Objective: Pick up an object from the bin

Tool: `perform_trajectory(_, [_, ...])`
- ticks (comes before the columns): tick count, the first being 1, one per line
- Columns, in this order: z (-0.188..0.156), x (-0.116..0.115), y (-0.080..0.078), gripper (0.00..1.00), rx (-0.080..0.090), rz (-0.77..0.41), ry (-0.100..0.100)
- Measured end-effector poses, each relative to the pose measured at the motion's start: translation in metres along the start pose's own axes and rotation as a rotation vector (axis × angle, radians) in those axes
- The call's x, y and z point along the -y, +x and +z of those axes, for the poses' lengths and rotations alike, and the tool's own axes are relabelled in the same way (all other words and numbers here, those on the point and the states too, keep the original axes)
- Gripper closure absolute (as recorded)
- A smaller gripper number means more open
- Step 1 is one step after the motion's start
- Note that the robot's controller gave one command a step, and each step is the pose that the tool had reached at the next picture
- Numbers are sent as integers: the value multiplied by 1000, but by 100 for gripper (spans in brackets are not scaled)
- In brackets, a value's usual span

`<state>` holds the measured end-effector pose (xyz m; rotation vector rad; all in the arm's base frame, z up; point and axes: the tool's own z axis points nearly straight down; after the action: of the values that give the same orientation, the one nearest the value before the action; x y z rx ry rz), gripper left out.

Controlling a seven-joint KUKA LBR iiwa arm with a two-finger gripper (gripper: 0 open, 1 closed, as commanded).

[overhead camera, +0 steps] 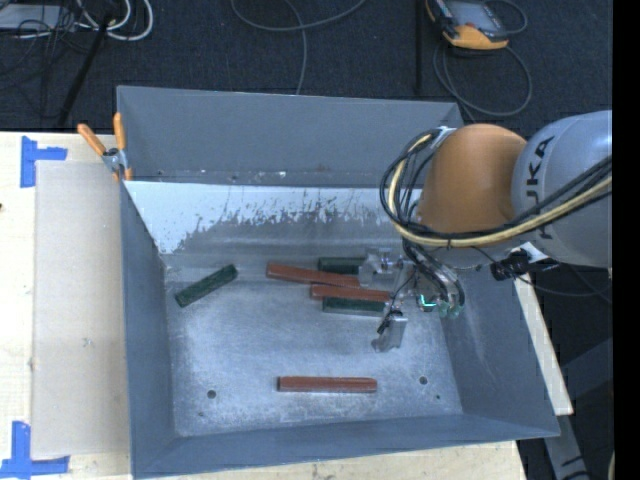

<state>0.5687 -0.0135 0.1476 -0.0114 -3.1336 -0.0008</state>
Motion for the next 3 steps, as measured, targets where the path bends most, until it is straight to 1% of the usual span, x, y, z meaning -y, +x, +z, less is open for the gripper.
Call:
perform_trajectory(1, [52,-32,95,0,-2,10,-1])
perform_trajectory(2, [78,-43,97,0,16,244,-1])
perform_trajectory(3, [79,-43,99,100,7,242,0])
